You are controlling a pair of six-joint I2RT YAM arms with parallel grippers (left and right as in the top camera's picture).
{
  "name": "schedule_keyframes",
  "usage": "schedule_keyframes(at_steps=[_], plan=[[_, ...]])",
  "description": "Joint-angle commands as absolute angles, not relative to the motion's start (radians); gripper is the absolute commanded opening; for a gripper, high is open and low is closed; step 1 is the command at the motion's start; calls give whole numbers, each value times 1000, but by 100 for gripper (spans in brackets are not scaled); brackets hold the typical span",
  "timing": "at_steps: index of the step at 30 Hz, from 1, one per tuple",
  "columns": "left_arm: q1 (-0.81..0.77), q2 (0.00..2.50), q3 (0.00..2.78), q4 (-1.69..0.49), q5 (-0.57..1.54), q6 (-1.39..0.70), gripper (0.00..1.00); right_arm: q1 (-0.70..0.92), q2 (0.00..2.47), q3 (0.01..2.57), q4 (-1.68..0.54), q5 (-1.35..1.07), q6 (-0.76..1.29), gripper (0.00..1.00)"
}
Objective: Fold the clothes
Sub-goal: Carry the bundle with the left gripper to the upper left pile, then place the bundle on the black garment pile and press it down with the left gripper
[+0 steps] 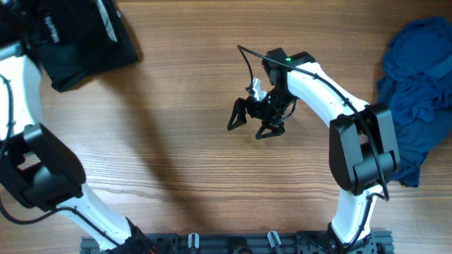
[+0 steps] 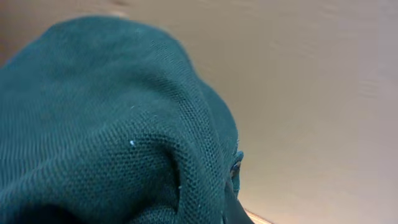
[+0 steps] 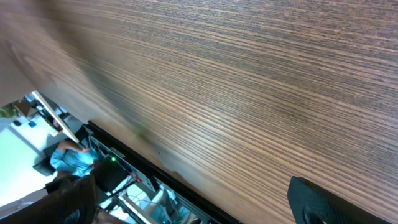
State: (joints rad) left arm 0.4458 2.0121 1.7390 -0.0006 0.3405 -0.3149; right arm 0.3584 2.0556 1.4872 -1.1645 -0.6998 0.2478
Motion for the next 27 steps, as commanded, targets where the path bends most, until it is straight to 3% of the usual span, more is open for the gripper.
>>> schedule_keyframes(at_steps=[1, 11, 18, 27], plan=[[469, 2093, 1756, 14, 340, -302, 6, 362, 2028, 1496, -1166, -735, 266, 99], [480, 2280, 1757, 11, 339, -393, 4, 363, 2028, 1496, -1161, -742, 291, 98], [472, 2164, 1757, -2, 370, -401, 4, 363, 2028, 1496, -1149, -742, 287, 99], [348, 1888, 1757, -76, 411, -391, 4, 363, 2028, 1496, -1139, -743, 263, 99]])
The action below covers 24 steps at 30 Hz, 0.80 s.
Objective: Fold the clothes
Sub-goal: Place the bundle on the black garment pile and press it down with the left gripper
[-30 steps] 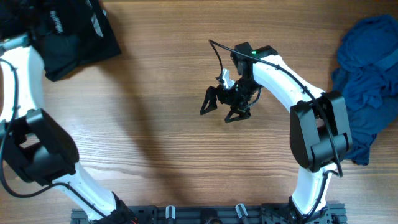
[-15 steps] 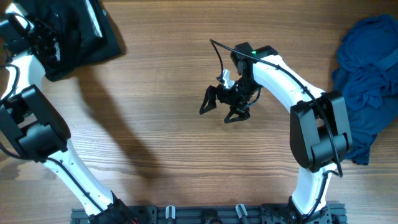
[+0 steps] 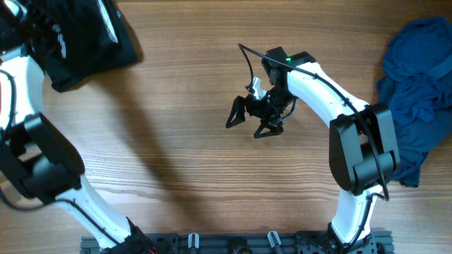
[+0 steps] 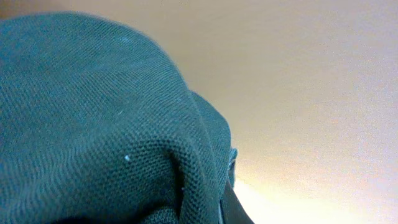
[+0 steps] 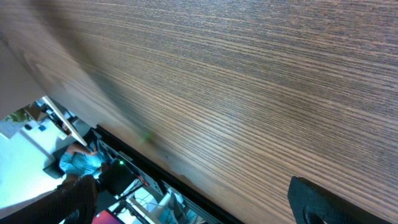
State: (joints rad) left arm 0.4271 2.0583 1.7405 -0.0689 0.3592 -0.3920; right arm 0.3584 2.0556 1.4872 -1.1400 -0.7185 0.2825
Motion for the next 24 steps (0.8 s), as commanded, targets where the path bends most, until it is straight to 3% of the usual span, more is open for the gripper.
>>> schedule_keyframes(at_steps=[1, 13, 24], plan=[[324, 1854, 1757, -93, 411, -380, 4, 363, 2028, 1496, -1139, -743, 262, 99], [166, 1748, 1756, -281, 411, -294, 4, 363, 2028, 1496, -1142, -742, 209, 99], [229, 1979, 1757, 127, 362, -292, 8, 363, 2028, 1496, -1153, -743, 253, 99]])
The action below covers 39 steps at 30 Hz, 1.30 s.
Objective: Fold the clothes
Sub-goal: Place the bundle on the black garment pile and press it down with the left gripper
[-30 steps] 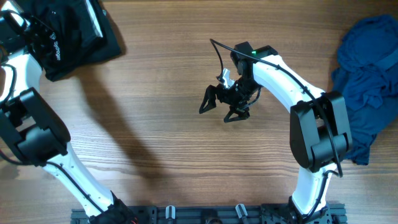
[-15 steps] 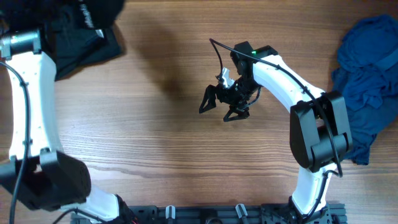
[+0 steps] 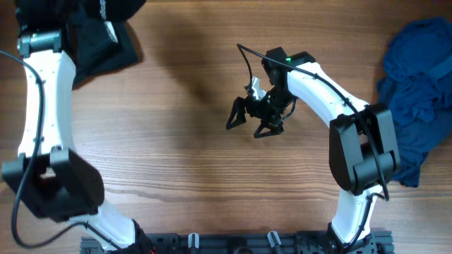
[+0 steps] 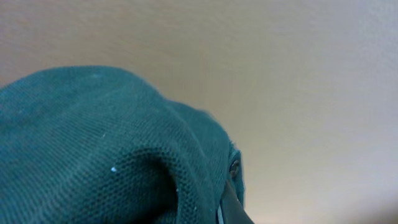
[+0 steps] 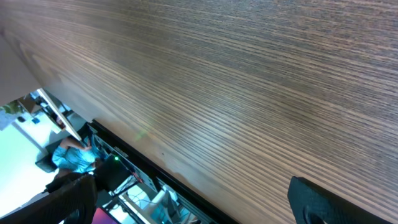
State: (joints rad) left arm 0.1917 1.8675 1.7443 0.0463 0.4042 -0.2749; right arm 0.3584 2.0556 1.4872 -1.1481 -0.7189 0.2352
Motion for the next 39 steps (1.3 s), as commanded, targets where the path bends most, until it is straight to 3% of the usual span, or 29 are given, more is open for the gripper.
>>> schedule_keyframes(at_steps=[1, 4, 8, 13, 16, 34, 37, 39], plan=[[243, 2028, 1757, 159, 325, -324, 8, 363, 2028, 1496, -1154, -742, 260, 99], [286, 2146, 1757, 212, 192, -408, 8, 363, 2028, 1496, -1157, -742, 262, 99], [350, 2286, 1756, 228, 194, -428, 14, 363, 2028, 1496, -1162, -742, 264, 99], [430, 2352, 1756, 85, 189, -454, 9, 363, 2028, 1496, -1195, -742, 262, 99], [467, 2345, 1756, 60, 202, -453, 33, 363, 2028, 1496, -1196, -742, 261, 99], [508, 2154, 1757, 14, 222, -397, 33, 395, 2028, 1496, -1187, -742, 245, 99], [501, 2131, 1757, 5, 223, -397, 46, 395, 2028, 1496, -1186, -742, 245, 99], [497, 2132, 1756, -6, 221, -397, 61, 395, 2028, 1496, -1186, -743, 245, 99]])
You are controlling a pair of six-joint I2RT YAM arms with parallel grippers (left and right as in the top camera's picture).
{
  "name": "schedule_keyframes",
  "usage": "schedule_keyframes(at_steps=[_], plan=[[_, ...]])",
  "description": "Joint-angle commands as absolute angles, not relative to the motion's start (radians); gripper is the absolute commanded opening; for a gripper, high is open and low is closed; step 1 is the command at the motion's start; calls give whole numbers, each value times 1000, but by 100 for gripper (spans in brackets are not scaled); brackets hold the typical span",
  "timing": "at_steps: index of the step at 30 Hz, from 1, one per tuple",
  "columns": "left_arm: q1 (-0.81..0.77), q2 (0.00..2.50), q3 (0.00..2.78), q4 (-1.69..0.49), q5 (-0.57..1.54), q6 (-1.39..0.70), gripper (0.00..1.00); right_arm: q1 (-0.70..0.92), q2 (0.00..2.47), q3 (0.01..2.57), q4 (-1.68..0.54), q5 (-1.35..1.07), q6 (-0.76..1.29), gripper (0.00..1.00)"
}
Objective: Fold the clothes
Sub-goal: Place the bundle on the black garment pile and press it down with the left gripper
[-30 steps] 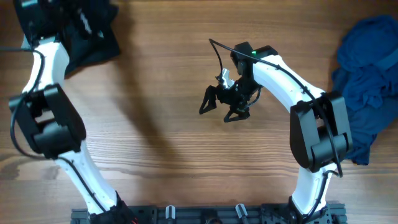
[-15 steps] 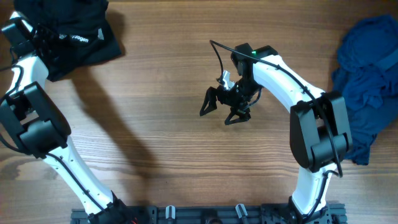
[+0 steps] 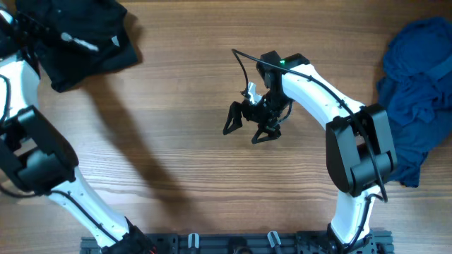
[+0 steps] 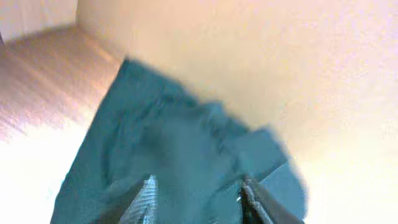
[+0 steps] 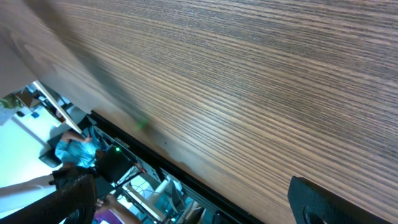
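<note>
A dark green garment lies bunched at the table's far left corner. In the left wrist view it appears teal and blurred. My left gripper is over it and open; its fingers stand apart with the cloth beyond them and nothing held. A heap of blue clothes rests at the right edge. My right gripper hangs open over bare wood at the table's middle, holding nothing.
The wooden table stretches between the two garments. The left arm's shadow falls across its left half. The metal rail runs along the near edge, and the right arm's cable loops above its wrist.
The left gripper was buried in green cloth close to its camera; now it is open, the garment lying off its fingers. The left arm has swung back left. The right gripper shifted slightly left.
At the two oldest moments the green garment filled the left wrist view at the far left corner. Then the left arm reached along the far edge with the cloth still against it. Now the garment lies spread at that corner and the gripper is open. The right gripper stayed open mid-table.
</note>
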State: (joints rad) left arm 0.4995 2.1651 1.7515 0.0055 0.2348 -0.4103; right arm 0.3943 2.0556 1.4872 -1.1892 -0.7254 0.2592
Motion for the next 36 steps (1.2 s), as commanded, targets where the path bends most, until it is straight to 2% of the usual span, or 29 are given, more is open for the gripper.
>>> schedule_keyframes(at_steps=[1, 5, 6, 15, 18, 22, 24, 27, 32, 36], plan=[[495, 2137, 1756, -15, 213, -397, 76, 395, 2028, 1496, -1187, -743, 246, 99], [495, 2140, 1756, -24, 207, -397, 98, 396, 2028, 1496, -1187, -743, 245, 99], [496, 2139, 1756, -22, 208, -397, 100, 396, 2028, 1496, -1187, -743, 245, 99], [414, 2135, 1756, 9, 239, -400, 96, 396, 2028, 1496, -1169, -763, 243, 99], [358, 2152, 1756, 75, 159, -400, 89, 396, 2028, 1496, -1164, -768, 244, 99], [306, 2193, 1756, 183, 1, -386, 88, 398, 2028, 1496, -1168, -768, 241, 99], [296, 2212, 1756, 212, -1, -330, 84, 402, 2028, 1496, -1167, -768, 236, 99], [294, 2241, 1756, 222, -6, -313, 86, 407, 2028, 1496, -1164, -767, 233, 99], [297, 2333, 1756, 256, -138, -310, 91, 408, 2028, 1496, -1169, -767, 223, 99], [307, 2423, 1756, 268, -140, -291, 94, 409, 2028, 1496, -1168, -768, 224, 99]])
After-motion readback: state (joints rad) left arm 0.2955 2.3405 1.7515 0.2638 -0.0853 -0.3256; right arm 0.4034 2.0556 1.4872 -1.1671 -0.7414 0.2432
